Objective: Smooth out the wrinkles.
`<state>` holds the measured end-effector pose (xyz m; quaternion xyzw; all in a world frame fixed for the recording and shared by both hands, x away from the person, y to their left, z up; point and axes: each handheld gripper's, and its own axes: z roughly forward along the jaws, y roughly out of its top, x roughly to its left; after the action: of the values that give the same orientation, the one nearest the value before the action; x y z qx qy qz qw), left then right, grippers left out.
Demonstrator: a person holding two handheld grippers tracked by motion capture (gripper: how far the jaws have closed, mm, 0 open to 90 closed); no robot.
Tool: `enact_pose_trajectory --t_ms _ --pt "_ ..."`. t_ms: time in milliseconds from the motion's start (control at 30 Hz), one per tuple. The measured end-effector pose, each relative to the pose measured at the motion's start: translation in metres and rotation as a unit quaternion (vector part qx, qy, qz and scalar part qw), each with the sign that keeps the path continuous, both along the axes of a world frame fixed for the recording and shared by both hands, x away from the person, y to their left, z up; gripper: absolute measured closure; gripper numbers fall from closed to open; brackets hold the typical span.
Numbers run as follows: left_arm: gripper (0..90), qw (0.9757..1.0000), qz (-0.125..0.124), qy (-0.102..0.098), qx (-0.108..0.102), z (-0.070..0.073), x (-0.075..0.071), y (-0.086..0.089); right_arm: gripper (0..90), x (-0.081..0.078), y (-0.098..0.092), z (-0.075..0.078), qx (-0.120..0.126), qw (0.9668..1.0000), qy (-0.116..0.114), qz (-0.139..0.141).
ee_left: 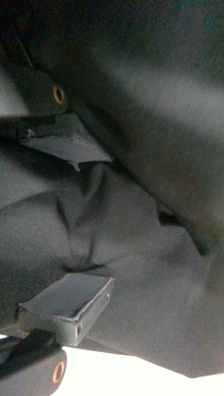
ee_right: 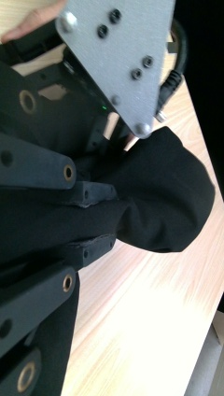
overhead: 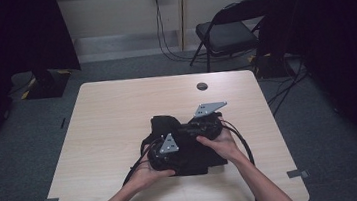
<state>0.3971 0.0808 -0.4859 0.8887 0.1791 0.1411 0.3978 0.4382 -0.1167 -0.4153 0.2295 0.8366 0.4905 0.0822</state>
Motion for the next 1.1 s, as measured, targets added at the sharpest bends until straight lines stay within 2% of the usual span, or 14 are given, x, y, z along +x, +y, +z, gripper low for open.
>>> enact_pose_trajectory --t_ms 100,267,367,433,533,600,667,800,867,900,967,1000,1033,1100 --pt "34.0 0.9999 0.010 -0.002 -0.001 0.000 -0.003 -0.002 76.9 -0.009 -0.002 -0.005 0.001 1.0000 0.002 -0.002" --pt "36.5 0.9998 0.016 -0.001 -0.009 -0.001 -0.005 0.001 76.2 -0.027 -0.004 -0.025 -0.019 0.9997 0.014 0.002" --pt "38.8 0.9998 0.013 0.010 -0.012 0.003 -0.006 0.006 75.9 -0.031 -0.003 -0.033 -0.024 0.9995 0.020 -0.002" --pt "40.9 0.9995 0.019 0.026 -0.006 0.009 -0.011 0.011 75.8 -0.032 -0.003 -0.039 -0.026 0.9993 0.026 -0.004" --pt "45.7 0.9997 0.014 0.019 0.010 0.023 -0.028 0.026 75.3 -0.036 0.001 -0.050 -0.040 0.9987 0.031 0.001" --pt "51.1 0.9992 0.030 0.026 -0.006 0.029 -0.037 0.034 75.1 -0.041 0.003 -0.054 -0.047 0.9987 0.019 -0.002" --pt "53.2 0.9988 0.017 0.038 -0.027 0.035 -0.047 0.037 75.2 -0.043 0.005 -0.055 -0.049 0.9986 0.018 -0.001" --pt "59.0 0.9997 0.009 0.005 -0.024 0.039 -0.063 0.034 75.1 -0.042 0.004 -0.055 -0.045 0.9987 0.023 -0.006" --pt "63.8 0.9980 -0.002 0.020 -0.060 0.046 -0.063 0.039 75.1 -0.043 0.005 -0.055 -0.049 0.9986 0.018 -0.008" --pt "63.8 0.9959 -0.023 0.049 -0.072 0.050 -0.061 0.041 75.2 -0.042 0.006 -0.056 -0.048 0.9987 0.016 -0.011" --pt "64.0 0.9953 -0.028 0.060 -0.071 0.045 -0.061 0.040 75.2 -0.042 0.006 -0.057 -0.046 0.9987 0.017 -0.012" --pt "67.3 0.9963 -0.003 0.065 -0.056 0.037 -0.058 0.037 75.2 -0.041 0.006 -0.057 -0.046 0.9987 0.017 -0.013" --pt "67.6 0.9954 0.001 0.083 -0.049 0.031 -0.055 0.035 75.2 -0.039 0.006 -0.056 -0.043 0.9987 0.021 -0.015" --pt "67.6 0.9948 0.005 0.094 -0.039 0.017 -0.049 0.030 75.2 -0.039 0.007 -0.055 -0.044 0.9987 0.018 -0.019"
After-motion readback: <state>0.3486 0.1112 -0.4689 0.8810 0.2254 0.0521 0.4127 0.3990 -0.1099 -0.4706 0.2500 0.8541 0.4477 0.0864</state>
